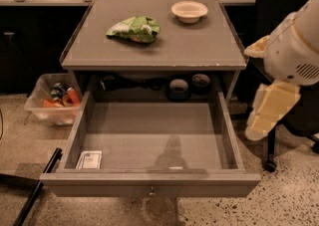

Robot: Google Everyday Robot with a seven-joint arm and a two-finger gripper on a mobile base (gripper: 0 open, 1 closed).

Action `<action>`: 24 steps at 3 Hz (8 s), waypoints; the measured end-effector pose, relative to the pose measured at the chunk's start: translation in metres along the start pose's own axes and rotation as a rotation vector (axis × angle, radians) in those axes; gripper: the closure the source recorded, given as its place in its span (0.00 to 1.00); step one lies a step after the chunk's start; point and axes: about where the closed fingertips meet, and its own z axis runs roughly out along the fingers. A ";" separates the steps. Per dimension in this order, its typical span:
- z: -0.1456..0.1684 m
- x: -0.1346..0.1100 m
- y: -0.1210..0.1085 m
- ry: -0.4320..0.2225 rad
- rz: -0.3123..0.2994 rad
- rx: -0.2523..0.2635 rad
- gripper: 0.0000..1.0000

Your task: Close top drawer

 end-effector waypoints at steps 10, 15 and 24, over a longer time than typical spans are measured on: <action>0.313 -0.065 0.080 -0.090 0.168 -0.036 0.00; 0.289 -0.097 -0.021 -0.106 0.194 0.292 1.00; 0.346 -0.074 -0.012 -0.105 0.181 0.106 0.58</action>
Offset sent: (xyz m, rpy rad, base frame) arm -0.0307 0.1120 -0.1527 0.1740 0.1413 0.1062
